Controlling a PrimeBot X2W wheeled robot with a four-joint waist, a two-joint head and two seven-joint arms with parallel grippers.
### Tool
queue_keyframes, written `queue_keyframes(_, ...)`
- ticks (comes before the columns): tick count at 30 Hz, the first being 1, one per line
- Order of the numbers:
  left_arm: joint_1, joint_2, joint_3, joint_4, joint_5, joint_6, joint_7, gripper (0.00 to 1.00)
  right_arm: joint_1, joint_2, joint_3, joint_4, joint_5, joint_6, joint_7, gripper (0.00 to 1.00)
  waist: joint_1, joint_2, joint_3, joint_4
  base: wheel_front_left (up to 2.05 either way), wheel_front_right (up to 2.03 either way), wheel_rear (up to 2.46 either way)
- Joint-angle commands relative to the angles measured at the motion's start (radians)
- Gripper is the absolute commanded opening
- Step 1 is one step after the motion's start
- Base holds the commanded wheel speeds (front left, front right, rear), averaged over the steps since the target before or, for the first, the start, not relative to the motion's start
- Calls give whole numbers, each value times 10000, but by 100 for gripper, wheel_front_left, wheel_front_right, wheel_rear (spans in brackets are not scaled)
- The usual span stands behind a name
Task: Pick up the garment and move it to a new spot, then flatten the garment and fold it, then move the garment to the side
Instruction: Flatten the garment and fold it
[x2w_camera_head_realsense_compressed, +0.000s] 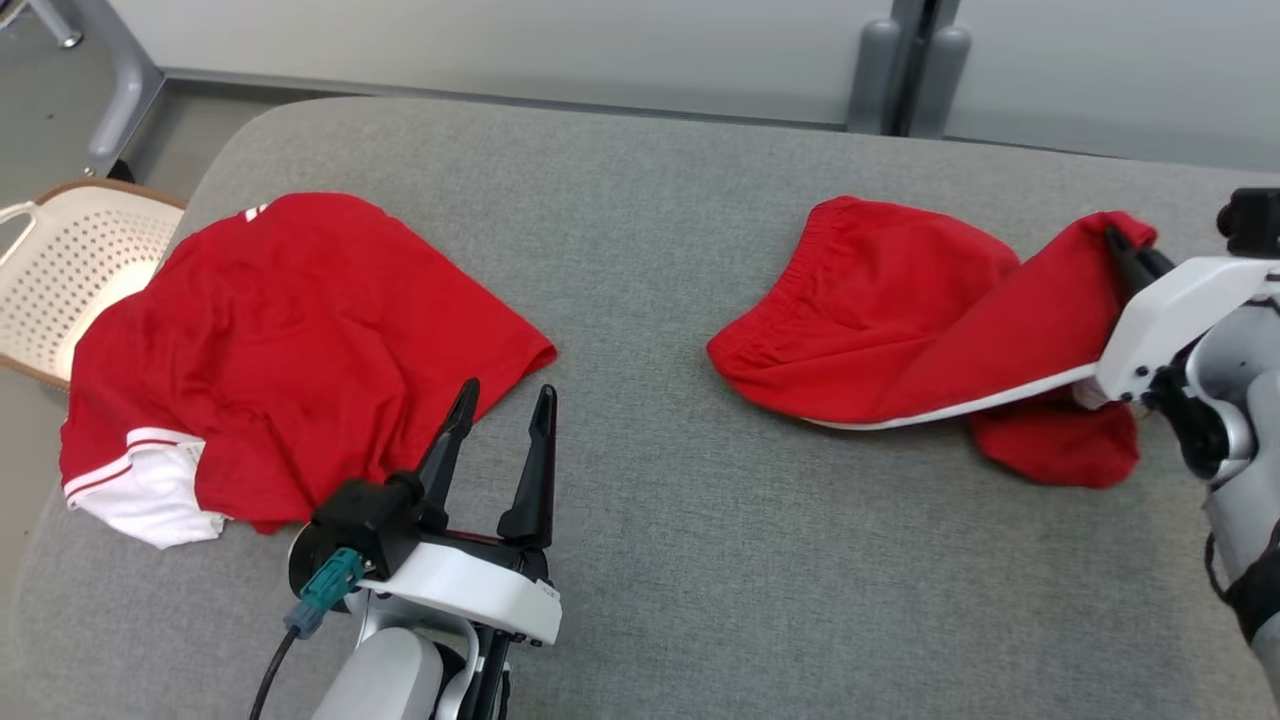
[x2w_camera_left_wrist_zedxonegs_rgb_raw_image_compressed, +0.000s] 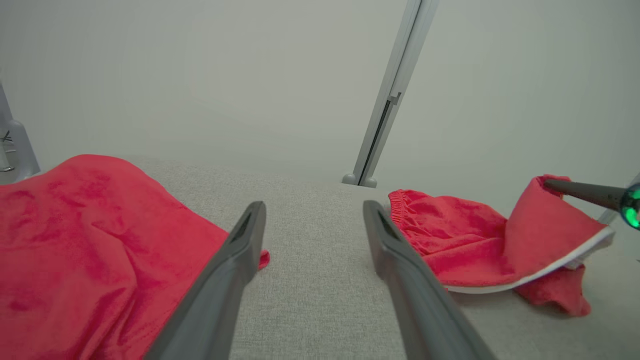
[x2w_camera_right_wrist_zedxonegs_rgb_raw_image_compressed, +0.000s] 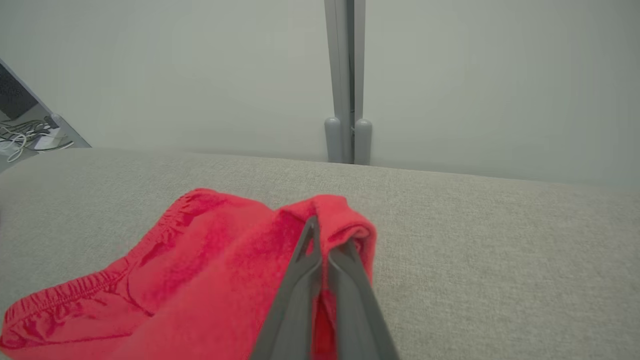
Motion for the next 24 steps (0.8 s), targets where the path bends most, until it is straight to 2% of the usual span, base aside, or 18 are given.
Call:
queue_keyframes(1, -188, 32, -70, -44, -74, 43, -20, 100, -423, -76, -302, 574, -146, 0, -110, 0, 0, -1, 380, 403, 0, 0, 0)
queue_keyframes(9, -443, 24, -441, -236, -312, 207, -20, 100, -1921, -630, -1806, 3574, -1318, -1, -386, 0, 0, -1, 1022, 960, 0, 0, 0)
queue_keyframes(10, -480, 27, -447, -274, -331, 257, -20, 100, -2097, -497, -2051, 4053, -1339, 0, -513, 100, 0, -1, 1135, 946, 0, 0, 0)
queue_keyframes(14, -605, 19, -442, -254, -309, 294, -20, 100, -2292, -753, -2462, 4825, -1793, -6, -1131, 100, 0, -1, 1275, 736, 0, 0, 0)
queue_keyframes(18, -710, 36, -356, -201, -211, 262, -20, 100, -2381, -577, -2675, 5428, -2172, 0, -1650, 100, 0, -1, 1169, 362, 0, 0, 0)
queue_keyframes(20, -716, 36, -286, -163, -165, 239, -20, 100, -2380, -630, -2723, 5552, -2376, -1, -2061, 100, 0, -1, 1028, 138, 0, 0, 0)
queue_keyframes(24, -639, 36, -90, -103, -63, 204, -20, 100, -2149, -329, -2647, 5597, -2461, 0, -2808, 100, 0, -1, 649, -350, 0, 0, 0)
